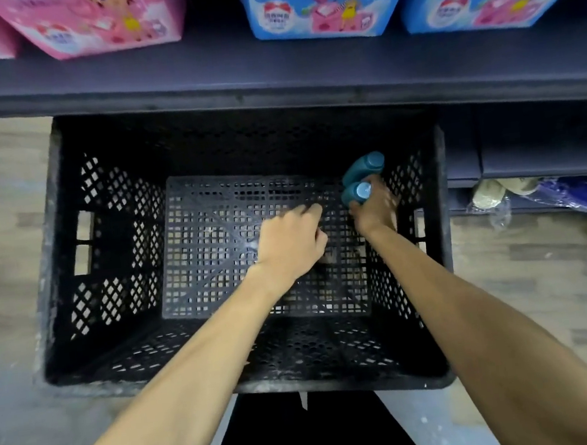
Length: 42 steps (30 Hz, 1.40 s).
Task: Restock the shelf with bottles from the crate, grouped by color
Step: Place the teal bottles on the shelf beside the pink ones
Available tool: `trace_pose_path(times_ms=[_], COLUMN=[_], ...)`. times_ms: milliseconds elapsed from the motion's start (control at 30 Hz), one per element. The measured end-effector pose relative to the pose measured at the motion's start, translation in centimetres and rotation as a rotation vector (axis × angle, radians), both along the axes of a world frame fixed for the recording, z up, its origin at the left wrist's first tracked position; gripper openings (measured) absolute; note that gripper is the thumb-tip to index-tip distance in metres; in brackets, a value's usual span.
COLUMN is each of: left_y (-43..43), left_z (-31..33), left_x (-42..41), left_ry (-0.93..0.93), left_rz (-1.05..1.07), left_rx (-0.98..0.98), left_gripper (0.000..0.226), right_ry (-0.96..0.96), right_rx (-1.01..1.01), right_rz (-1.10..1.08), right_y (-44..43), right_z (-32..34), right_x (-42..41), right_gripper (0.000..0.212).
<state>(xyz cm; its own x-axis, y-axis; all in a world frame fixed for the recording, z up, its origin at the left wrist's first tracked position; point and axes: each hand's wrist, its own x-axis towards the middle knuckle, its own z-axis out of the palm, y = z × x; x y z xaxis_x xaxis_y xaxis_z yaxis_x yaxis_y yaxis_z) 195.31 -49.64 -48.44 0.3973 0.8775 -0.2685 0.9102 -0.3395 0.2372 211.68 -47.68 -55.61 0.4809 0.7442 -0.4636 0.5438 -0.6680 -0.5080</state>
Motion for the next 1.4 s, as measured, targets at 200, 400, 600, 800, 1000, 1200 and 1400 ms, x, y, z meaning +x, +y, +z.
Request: trace_pose_path(times_ms=[200, 400, 600, 800, 1000, 1200, 1400], left_y=[0.1, 0.8, 1.6, 2.2, 3.3, 3.5, 5.2], left_z=[0.0, 0.3, 1.0, 3.7, 8.5, 13.2, 18.3], left_x=[0.1, 0.4, 0.4, -0.1, -0.7, -0.7, -1.4], left_ry=[-0.030, -0.034, -0.015, -0.009, 0.023, 0.052, 0.023], left_rz=[0.056, 0.027, 0.001, 0.009, -0.064, -0.193, -0.222], left_rx=[-0.009, 0.024, 0.055, 0.071, 0.204, 0.343, 0.502], left_gripper=[0.026, 0.026, 0.025, 0.022, 0.017, 0.019, 0.029], right_ry=[0.198, 0.175, 0.129, 0.058, -0.205, -0.305, -0.314], right_rx=[0.085, 0.065, 0.072, 0.126, 0.124, 0.271, 0.406], right_rz=[-0.192, -0.148, -0.011, 0.150, 0.488, 0.623, 0.611], right_y=[0.4, 0.4, -0.6, -1.5, -1.8, -1.9, -0.6], right_z=[-1.9, -1.7, 0.5, 5.8, 14.6, 21.9, 27.6], right_x=[-1.0, -0.5, -0.2, -0.4, 0.8, 1.1, 1.0], right_gripper=[0.043, 0.041, 0.033, 0.041, 0.045, 0.050, 0.053])
